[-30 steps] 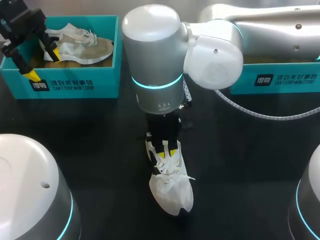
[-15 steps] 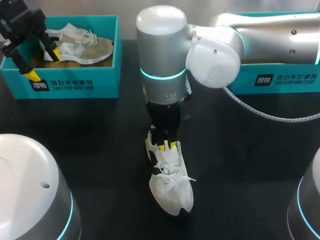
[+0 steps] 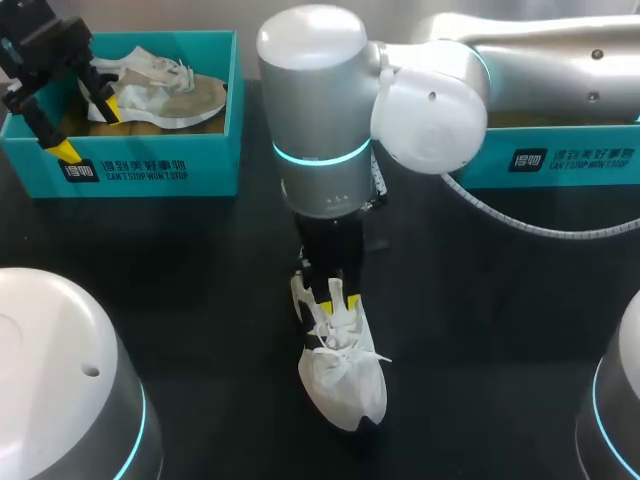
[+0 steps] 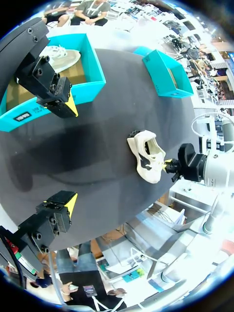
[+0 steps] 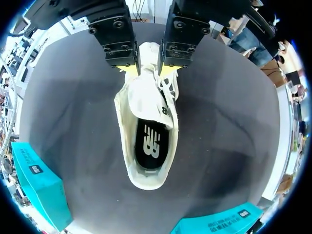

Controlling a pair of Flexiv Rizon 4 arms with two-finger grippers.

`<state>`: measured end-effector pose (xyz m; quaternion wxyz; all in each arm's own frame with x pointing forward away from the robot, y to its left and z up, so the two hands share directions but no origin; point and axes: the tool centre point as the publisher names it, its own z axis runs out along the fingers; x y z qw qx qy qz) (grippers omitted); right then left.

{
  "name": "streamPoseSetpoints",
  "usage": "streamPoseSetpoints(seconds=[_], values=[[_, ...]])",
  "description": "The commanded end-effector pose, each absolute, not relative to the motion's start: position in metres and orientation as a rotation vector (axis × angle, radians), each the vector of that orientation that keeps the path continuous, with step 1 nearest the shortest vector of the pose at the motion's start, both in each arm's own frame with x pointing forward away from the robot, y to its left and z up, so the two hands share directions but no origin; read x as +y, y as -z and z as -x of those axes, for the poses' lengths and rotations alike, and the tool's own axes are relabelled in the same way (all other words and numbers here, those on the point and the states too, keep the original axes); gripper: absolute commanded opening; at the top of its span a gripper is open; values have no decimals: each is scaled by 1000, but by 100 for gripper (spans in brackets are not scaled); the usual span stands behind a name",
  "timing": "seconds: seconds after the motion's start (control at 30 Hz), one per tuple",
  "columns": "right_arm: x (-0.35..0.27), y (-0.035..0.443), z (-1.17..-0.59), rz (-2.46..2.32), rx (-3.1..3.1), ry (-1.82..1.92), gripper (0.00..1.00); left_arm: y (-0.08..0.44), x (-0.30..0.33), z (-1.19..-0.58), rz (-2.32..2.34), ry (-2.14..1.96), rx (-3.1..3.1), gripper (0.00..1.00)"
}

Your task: Take the shoe out of the shoebox, open the shoe tongue, remove and reinsert the insole, then place the shoe into the shoebox

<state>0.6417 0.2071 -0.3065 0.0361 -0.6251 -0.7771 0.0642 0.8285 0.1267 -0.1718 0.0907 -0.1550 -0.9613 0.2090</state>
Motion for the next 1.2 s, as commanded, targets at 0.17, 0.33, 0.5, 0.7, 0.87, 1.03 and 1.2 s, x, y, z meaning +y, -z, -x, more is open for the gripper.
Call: streamPoseSetpoints(seconds=[0.17,0.33,0.5,0.7,0.87,1.03,1.2], values=[[208,335,-641,1905,-2329,-173,24,172,127,-829,462,-618,-2856,100],[202,350,-646,1915,-2303,-157,24,172,127,-829,462,-618,-2856,100],[201,366,-661,1858,-2314,-130,25,172,127,-829,462,-618,-2856,100],[198,348,-666,1857,-2369,-143,25,172,127,-829,462,-618,-2856,100],[200,330,-664,1847,-2428,-135,25,172,127,-829,462,-618,-2856,100],[207,337,-675,1795,-2460,-143,26,172,127,-829,462,-618,-2856,100],[208,351,-688,1743,-2462,-139,27,172,127,-829,462,-618,-2856,100]])
